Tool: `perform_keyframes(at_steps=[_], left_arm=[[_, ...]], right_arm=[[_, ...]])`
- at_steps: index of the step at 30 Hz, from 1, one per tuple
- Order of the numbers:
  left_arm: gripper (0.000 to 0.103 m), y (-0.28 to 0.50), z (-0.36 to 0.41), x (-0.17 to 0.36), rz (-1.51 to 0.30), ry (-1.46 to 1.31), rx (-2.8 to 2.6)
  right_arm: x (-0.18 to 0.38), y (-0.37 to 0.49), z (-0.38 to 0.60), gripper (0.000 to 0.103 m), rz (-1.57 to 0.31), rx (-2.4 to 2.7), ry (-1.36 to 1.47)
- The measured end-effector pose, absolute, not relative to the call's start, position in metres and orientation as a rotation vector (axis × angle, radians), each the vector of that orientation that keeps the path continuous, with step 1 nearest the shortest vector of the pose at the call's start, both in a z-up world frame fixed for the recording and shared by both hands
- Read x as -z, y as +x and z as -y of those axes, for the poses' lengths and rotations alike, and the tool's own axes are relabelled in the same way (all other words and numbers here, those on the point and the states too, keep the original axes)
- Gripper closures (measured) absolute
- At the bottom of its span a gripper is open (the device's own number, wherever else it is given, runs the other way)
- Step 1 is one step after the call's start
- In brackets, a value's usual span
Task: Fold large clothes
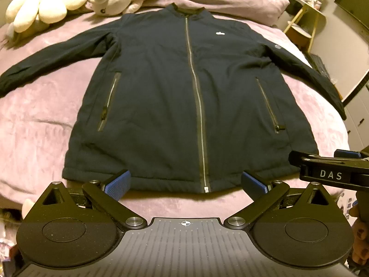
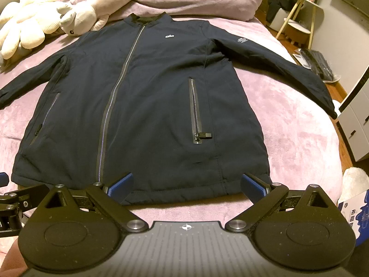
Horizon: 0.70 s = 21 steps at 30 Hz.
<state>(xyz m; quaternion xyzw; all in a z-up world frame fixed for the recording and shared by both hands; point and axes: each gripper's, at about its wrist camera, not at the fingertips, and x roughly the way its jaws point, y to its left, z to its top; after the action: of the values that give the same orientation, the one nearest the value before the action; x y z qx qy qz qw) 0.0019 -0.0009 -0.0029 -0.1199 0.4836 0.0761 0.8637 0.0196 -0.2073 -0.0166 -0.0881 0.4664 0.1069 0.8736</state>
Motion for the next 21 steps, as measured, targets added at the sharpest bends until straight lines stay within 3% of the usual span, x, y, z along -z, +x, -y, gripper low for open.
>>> perform_keyframes(at_steps=[21], left_arm=[[0.000, 0.0018, 0.0004, 0.0063, -1.025, -0.261, -0.159]], right_arm=[[0.0195, 0.0203, 0.2062, 0.004, -0.984, -0.221, -0.178]])
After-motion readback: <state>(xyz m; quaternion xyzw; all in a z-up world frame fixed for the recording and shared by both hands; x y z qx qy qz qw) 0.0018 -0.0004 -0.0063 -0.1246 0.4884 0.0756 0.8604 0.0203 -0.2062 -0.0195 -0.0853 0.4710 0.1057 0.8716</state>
